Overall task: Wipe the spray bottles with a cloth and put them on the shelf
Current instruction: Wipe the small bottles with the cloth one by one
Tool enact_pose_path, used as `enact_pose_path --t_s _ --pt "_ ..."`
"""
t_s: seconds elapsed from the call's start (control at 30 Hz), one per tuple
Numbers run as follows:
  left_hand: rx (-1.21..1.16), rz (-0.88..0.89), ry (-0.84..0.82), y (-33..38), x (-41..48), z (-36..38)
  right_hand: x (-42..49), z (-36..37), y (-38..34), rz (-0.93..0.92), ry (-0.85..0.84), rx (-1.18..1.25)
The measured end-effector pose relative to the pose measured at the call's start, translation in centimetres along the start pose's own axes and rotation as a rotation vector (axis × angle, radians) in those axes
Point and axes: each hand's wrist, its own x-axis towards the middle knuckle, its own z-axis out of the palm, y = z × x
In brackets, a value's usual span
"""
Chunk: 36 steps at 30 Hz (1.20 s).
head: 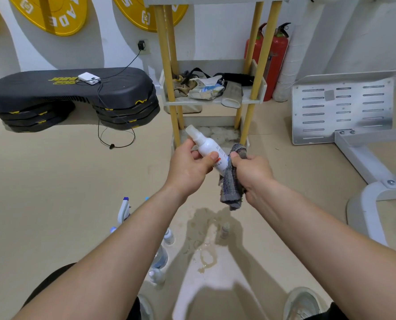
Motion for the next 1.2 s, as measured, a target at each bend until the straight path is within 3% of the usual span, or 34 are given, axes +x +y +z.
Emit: enact_pose_path --t_s 0.2,0.33,0.5,0.6,0.7,0.8,0.9,1.0,1.1,1.2 --pt "-0.316 -0.171 0.051 0.1 -0.1 0.4 -1.1 0.8 0.5 -0.213 -0.07 0.037" --pt "-0.327 -0.156 -0.002 0.5 -0.2 -0.3 -0.9 0.3 0.0 -0.322 -0.101 -0.253" --pt "-0.243 -0.107 -0.158 0.9 -0.2 -1.1 -0.6 -0.3 -1.0 0.054 -0.316 0.027" --pt "-0.224 -0.038 -0.26 1.0 -0.1 -1.5 -1.0 -1.1 -1.9 0.172 -0.428 0.181" --pt "-0.205 -0.053 -0.222 1.6 0.1 -1.3 -0.8 -0.1 -1.1 0.105 -0.267 0.145" --pt "-0.317 -0.181 -0.048 2.1 -0.1 -0.4 -0.9 0.8 -0.2 -0.171 -0.014 -0.089" --pt "-0.412 -0.214 0.073 1.6 0.0 0.0 -1.5 0.8 0.2 -0.397 0.028 -0.227" --pt "-0.386 -0.168 0.055 1.6 0.0 -0.5 -1.4 1.1 0.2 -0.214 -0.121 -0.074" --pt "-0.386 -0.121 -0.103 2.1 0.0 -1.4 -1.5 0.0 -1.3 0.043 -0.329 0.138" --pt "-0.393 -0.111 -0.205 2.1 0.1 -2.1 -1.2 -0.5 -1.9 0.074 -0.359 0.101"
